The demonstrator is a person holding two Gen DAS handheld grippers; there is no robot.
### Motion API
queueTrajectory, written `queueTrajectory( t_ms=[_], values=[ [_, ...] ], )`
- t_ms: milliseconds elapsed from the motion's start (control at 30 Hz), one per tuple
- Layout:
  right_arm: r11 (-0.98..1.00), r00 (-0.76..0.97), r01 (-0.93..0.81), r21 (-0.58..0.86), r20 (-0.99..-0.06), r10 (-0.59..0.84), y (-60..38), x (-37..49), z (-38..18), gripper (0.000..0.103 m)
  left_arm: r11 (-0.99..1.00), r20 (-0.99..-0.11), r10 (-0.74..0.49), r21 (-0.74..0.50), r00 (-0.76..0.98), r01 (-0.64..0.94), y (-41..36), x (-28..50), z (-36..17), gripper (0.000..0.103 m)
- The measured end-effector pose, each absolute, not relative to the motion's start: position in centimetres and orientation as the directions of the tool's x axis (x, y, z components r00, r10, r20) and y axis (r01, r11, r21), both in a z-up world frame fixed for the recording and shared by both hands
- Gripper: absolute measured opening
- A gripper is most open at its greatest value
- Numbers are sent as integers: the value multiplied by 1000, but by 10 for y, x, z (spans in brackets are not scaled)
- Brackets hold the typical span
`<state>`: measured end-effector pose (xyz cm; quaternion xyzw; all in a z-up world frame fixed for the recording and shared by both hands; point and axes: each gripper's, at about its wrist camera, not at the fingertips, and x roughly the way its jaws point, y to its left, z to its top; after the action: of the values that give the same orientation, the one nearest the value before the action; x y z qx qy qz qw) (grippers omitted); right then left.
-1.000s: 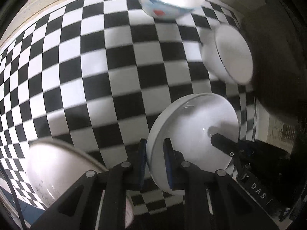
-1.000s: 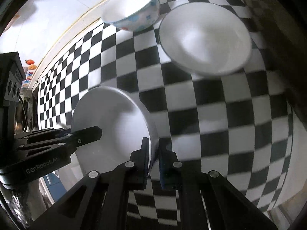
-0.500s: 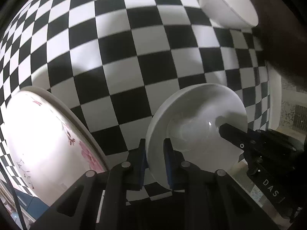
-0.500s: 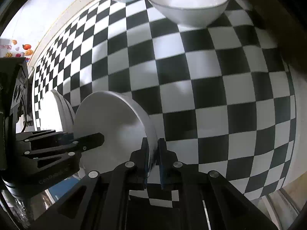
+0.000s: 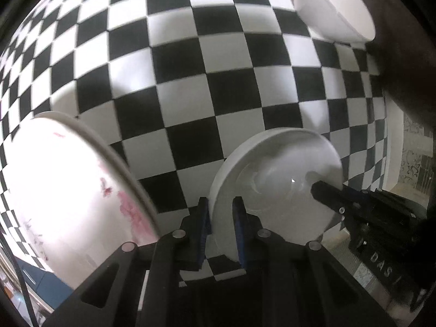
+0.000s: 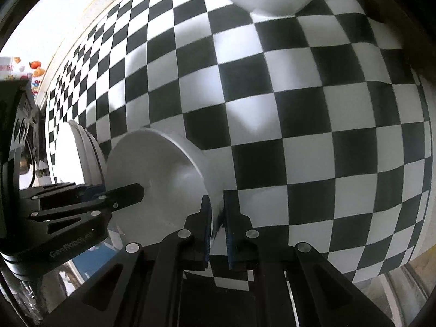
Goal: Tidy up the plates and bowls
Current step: 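Lift the white bowl with both grippers and carry it toward another white bowl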
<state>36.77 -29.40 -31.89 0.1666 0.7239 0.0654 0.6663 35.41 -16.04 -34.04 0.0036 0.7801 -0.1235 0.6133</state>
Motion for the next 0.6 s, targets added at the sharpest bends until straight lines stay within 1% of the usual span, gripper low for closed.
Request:
queueTrajectory(
  t_ms=[100,167,300,367,433,600],
  values=[
    [929,-21,182,323,-943,332,-306,370,-299,14,970,-969,-160,-190,-189,151,-157,356,-311,16],
    [913,45,224,341,-939,340,-318,371,-281,14,971,-977,-167,-187,-136,150,-157,361,-290,17],
    [834,187,344,431,-902,389,-349,378,-259,15,967,-982,-186,-190,-39,170,-170,387,-260,25],
    [793,251,408,452,-891,379,-361,388,-257,15,966,-983,-184,-185,-20,179,-177,405,-262,26],
    [774,282,442,453,-889,360,-369,399,-259,15,963,-979,-205,-204,-16,178,-183,427,-263,26],
    [767,314,486,420,-902,295,-380,422,-264,15,950,-972,-232,-233,-31,210,-213,485,-279,26]
  ],
)
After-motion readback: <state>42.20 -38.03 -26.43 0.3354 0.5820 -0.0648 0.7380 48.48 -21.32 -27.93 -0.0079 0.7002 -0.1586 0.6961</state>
